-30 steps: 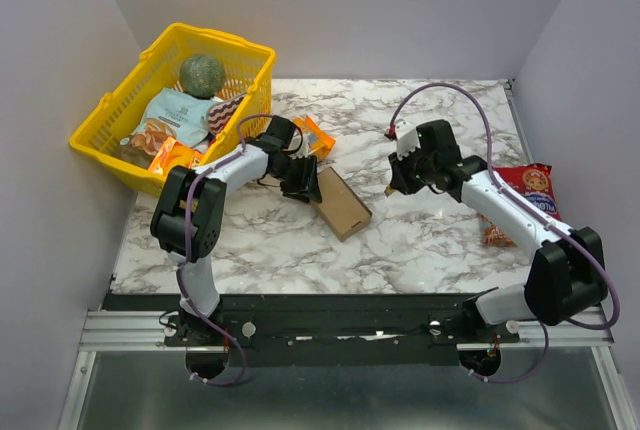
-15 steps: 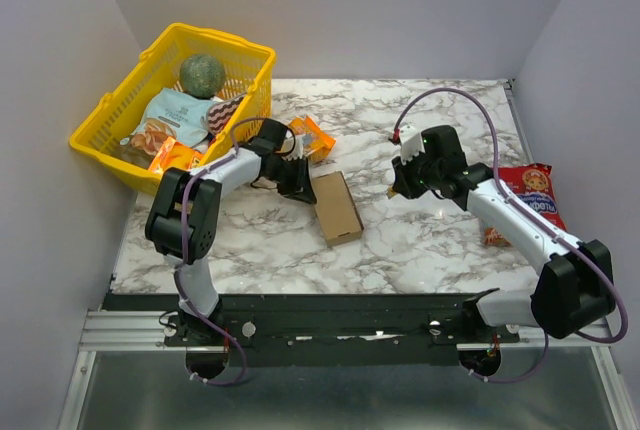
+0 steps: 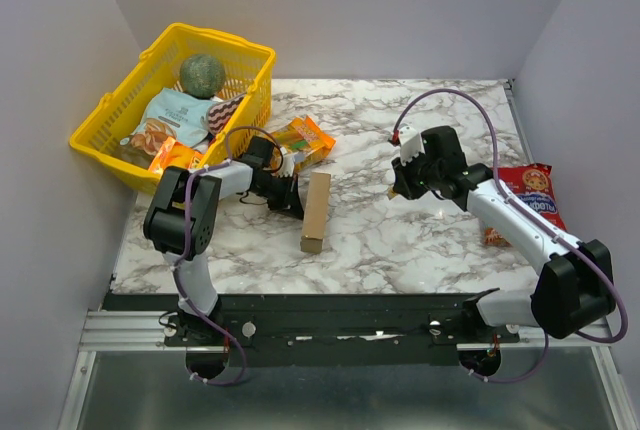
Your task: Unpack the express box
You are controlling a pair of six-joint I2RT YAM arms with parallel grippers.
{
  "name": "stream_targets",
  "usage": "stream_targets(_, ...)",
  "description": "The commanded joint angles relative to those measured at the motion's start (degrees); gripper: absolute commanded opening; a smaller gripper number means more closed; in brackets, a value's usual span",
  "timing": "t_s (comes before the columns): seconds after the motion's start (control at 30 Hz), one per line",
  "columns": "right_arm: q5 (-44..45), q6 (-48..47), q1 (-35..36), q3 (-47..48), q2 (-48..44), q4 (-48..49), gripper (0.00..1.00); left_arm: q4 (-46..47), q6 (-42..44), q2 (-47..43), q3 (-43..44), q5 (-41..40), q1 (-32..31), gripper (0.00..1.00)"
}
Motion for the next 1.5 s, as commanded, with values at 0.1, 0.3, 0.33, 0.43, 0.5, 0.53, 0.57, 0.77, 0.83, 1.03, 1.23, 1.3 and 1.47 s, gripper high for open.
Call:
stream_targets(0.1, -1.7, -0.1, 0.2, 1.0, 0.7, 0.3, 0.0, 0.8, 1.9, -0.2, 0.1, -2.1, 0.7, 0.14)
stream_targets(0.3, -2.0, 0.1, 0.3, 1.0, 1.1, 0.1, 0.0, -11.4, 4.4, -5.7, 5.2, -13.7, 0.8, 0.44)
stream_targets(0.33, -1.9, 0.0, 0.3, 1.1, 1.2, -0.1, 0.0, -12.9, 4.4, -6.5, 6.8, -14.3, 0.8, 0.47)
stream_targets(0.43, -2.3, 0.1, 0.3, 1.5, 2.1, -0.2, 0.01, -16.1, 2.2, -10.0, 9.5, -18.1, 0.8, 0.58)
stream_targets(0.5, -2.8, 0.4, 0.3, 1.8, 2.7, -0.2, 0.01, -16.7, -0.2, -11.9, 11.0, -19.4, 0.8, 0.64)
stream_targets(0.53, -2.8, 0.5, 0.3, 2.4, 3.1, -0.1, 0.01, -16.9, -0.7, -12.4, 12.8, -19.5, 0.7, 0.65)
stream_targets(0.57, -3.0, 0.6, 0.3, 2.6, 3.4, -0.1, 0.0, -17.3, -1.4, -12.7, 13.8, -19.5, 0.7, 0.66)
stream_targets(0.77, -3.7, 1.1, 0.3, 4.2, 5.0, 0.2, 0.0, -17.3, -5.4, -11.7, 21.1, -17.6, -0.9, 0.99)
stream_targets(0.83, -3.7, 1.3, 0.3, 4.5, 5.2, 0.6, 0.0, -17.6, -6.1, -10.1, 23.0, -18.9, -3.5, 0.99)
stream_targets(1.03, -3.7, 1.2, 0.3, 5.1, 5.4, 0.6, 0.0, -20.3, -4.1, -8.0, 24.4, -27.9, -10.1, 0.99)
stream_targets(1.23, -3.6, 1.0, 0.2, 3.7, 4.2, 0.9, 0.0, -23.8, -2.3, -6.6, 23.7, -35.0, -15.9, 0.99)
stream_targets(1.3, -3.7, 1.1, 0.2, 2.9, 3.6, 0.9, 0.0, -25.1, -2.5, -6.9, 23.4, -36.4, -16.1, 0.99)
stream_targets(1.47, -4.0, 1.5, 0.3, 1.2, 2.5, 1.2, 0.01, -25.7, -2.1, -6.7, 19.8, -35.0, -17.5, 0.99)
